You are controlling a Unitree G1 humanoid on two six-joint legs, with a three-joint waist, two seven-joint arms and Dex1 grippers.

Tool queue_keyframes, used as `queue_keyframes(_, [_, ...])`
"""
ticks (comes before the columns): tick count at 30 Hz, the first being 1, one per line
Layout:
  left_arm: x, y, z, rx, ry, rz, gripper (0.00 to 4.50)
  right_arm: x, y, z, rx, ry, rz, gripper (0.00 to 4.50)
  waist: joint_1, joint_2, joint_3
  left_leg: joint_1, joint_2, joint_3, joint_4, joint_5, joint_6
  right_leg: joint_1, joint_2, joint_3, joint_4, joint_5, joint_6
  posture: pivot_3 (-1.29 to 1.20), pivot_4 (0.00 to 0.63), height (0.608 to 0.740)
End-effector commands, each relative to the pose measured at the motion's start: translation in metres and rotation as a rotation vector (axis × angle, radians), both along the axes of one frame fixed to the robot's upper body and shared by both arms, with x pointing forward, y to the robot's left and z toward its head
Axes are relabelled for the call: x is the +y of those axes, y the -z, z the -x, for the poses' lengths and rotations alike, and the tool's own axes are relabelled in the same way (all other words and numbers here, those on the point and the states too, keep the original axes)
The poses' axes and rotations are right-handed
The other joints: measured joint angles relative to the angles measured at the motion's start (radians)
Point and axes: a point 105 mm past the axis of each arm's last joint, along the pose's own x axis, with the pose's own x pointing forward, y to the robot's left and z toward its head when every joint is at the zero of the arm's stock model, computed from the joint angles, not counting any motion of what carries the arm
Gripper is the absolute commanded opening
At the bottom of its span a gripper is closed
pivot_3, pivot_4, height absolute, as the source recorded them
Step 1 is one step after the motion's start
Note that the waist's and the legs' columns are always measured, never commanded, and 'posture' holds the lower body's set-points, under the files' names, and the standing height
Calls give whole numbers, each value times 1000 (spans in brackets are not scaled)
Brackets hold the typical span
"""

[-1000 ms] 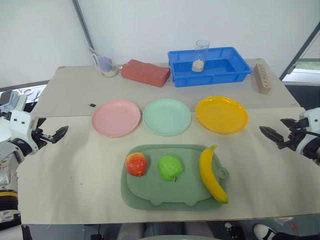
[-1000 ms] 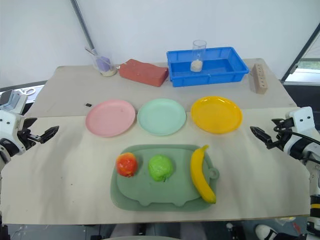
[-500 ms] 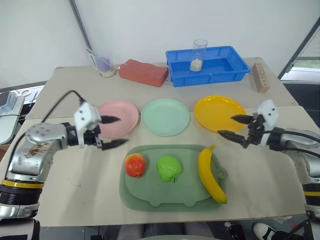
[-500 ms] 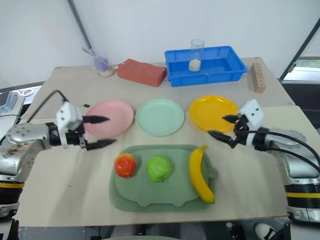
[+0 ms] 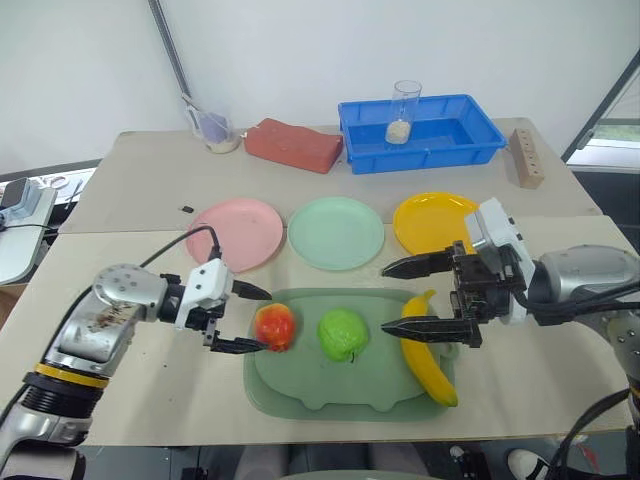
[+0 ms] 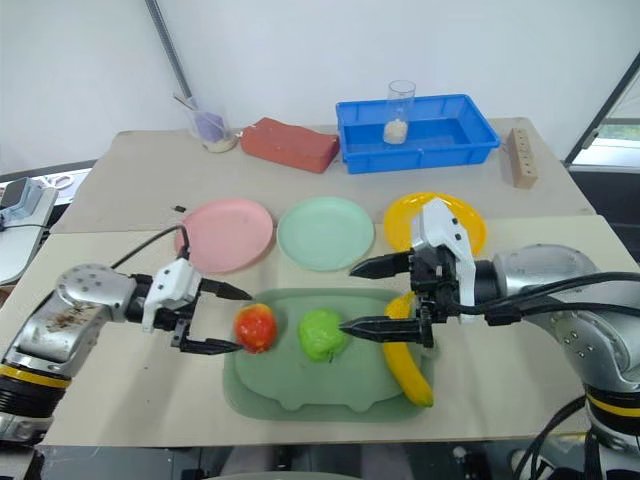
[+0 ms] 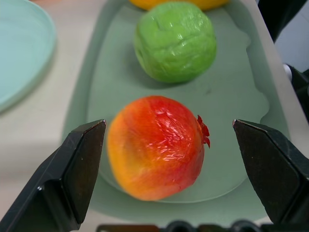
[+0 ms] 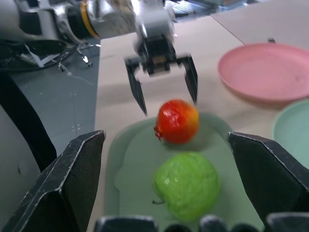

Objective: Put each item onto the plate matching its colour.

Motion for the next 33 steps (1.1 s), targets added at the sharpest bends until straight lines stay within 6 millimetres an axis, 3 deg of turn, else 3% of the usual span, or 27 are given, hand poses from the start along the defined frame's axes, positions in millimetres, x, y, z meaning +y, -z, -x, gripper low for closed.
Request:
queue_keyframes(1, [0,10,-3,-37,-14,-23,4500,1,-10,4,-26,-6,6,4470,3,0,0,0,0,0,0,0,0,0,0,0,0,0,0,0,150,740])
queue_keyframes(7, [-12,27,-8,-82,-27,-15,4500,4,-10,7,-26,-18,23,4470,13,1,-1,0,0,0,0,0,1,0,0,0,1,0,0,0,150,740])
queue_keyframes(12, [-18,28,-13,-108,-37,15,4500,5,-10,6,-31,-18,23,4470,14,0,-1,0,0,0,0,0,1,0,1,0,1,0,0,0,150,740])
queue_keyframes(17, [-23,15,-18,-119,-52,64,3316,2,-8,3,-28,-7,32,4500,15,0,-1,0,0,0,0,0,0,0,1,0,1,0,0,0,150,740])
queue_keyframes(21, [-23,11,-15,-115,-48,72,3312,4,-9,3,-29,-14,25,4500,15,1,-1,0,0,0,0,0,0,0,1,0,1,0,0,0,150,740])
queue_keyframes(24, [-12,2,-20,-101,-91,60,3312,4,-9,0,-38,-8,20,4500,12,0,-1,0,0,0,0,0,1,0,1,0,1,0,0,0,150,740])
queue_keyframes(26, [-3,-9,-29,-90,-147,72,3312,4,-9,-3,-52,3,19,4500,11,0,0,0,0,0,0,0,1,0,1,0,1,0,0,0,150,740])
queue_keyframes(31, [42,-58,-94,-174,-540,194,3312,9,-13,-33,-199,125,23,4500,14,-1,0,-1,0,-2,0,0,0,-3,2,-3,2,0,0,0,150,740])
queue_keyframes(33, [57,-66,-116,-216,-681,225,3312,14,-15,-45,-224,170,17,4500,13,-1,0,-1,0,-2,1,0,0,-2,2,-3,2,0,0,0,150,740])
